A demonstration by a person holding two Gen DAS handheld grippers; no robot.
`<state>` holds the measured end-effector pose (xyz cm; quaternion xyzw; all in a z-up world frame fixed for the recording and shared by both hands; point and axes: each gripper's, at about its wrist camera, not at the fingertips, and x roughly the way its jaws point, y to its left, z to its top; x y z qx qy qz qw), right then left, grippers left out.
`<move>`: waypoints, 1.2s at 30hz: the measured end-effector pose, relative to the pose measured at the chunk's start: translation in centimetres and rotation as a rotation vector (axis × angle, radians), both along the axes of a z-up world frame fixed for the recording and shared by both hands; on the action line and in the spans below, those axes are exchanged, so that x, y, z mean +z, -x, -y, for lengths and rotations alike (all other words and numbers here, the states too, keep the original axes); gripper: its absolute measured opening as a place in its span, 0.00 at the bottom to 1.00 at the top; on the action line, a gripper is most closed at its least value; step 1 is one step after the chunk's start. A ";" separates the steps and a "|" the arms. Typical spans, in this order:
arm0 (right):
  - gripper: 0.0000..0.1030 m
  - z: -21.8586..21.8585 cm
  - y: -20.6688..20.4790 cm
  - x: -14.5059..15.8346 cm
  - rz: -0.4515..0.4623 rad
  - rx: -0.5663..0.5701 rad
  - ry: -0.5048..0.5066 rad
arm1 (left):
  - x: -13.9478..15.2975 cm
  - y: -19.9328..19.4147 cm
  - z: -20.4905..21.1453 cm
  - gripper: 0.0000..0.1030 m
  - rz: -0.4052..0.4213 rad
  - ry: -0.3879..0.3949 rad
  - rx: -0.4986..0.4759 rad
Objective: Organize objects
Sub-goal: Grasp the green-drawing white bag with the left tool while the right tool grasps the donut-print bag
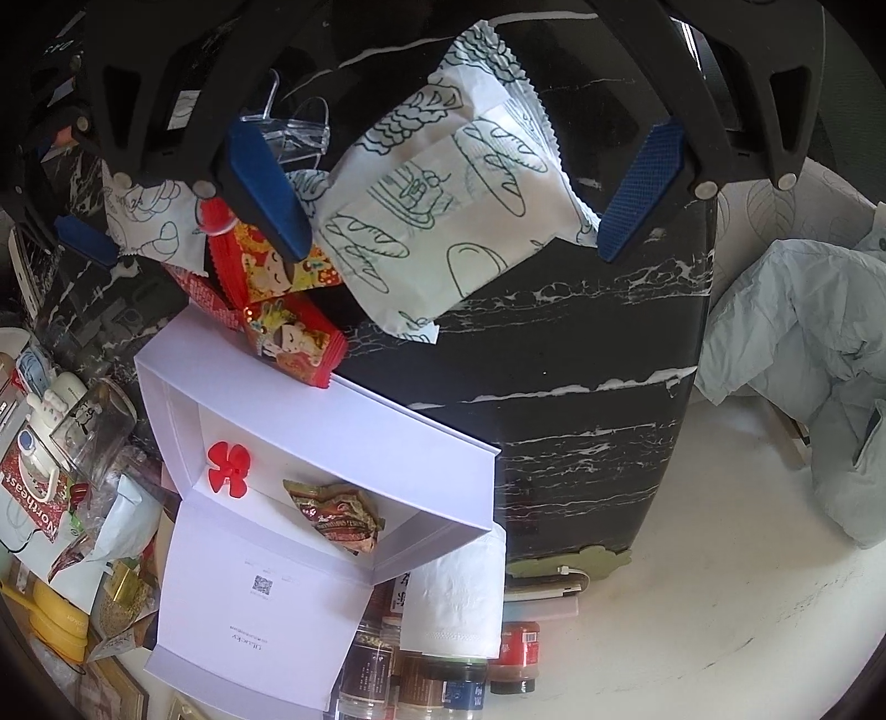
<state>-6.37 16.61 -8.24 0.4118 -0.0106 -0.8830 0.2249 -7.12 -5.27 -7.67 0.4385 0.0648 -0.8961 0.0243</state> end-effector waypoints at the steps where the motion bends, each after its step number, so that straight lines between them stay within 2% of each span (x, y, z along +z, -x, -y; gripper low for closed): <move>1: 1.00 0.0 0.0 0.0 0.001 0.000 0.002 | -0.1 0.0 0.0 1.00 0.000 -0.002 0.002; 7: 1.00 -0.7 -0.2 -0.2 0.025 -0.011 0.026 | -0.3 -0.2 0.5 1.00 0.009 -0.035 0.021; 11: 1.00 -1.4 -0.4 -0.4 0.037 -0.021 0.039 | -1.2 -0.5 1.4 1.00 0.037 -0.120 0.051; 15: 1.00 -1.6 -1.0 -0.3 0.021 -0.014 0.023 | -1.2 -0.9 1.5 1.00 0.034 -0.122 0.070; 18: 1.00 -1.8 -1.4 -0.1 0.003 -0.027 0.006 | -1.1 -1.2 1.2 0.93 0.017 -0.119 0.063; 20: 1.00 -1.8 -1.7 0.2 -0.027 -0.045 -0.026 | -0.9 -1.4 1.0 0.87 0.006 -0.095 0.076; 24: 1.00 -1.8 -2.3 0.8 -0.077 -0.047 -0.061 | -0.6 -1.7 1.2 0.85 0.002 -0.027 0.140; 30: 1.00 -1.7 -1.9 0.2 -0.031 -0.027 -0.021 | -0.6 -1.7 1.7 0.85 0.004 -0.037 0.151; 36: 1.00 -1.7 -1.4 -0.6 0.022 -0.030 0.012 | -1.5 -0.9 1.5 0.90 0.039 -0.028 0.159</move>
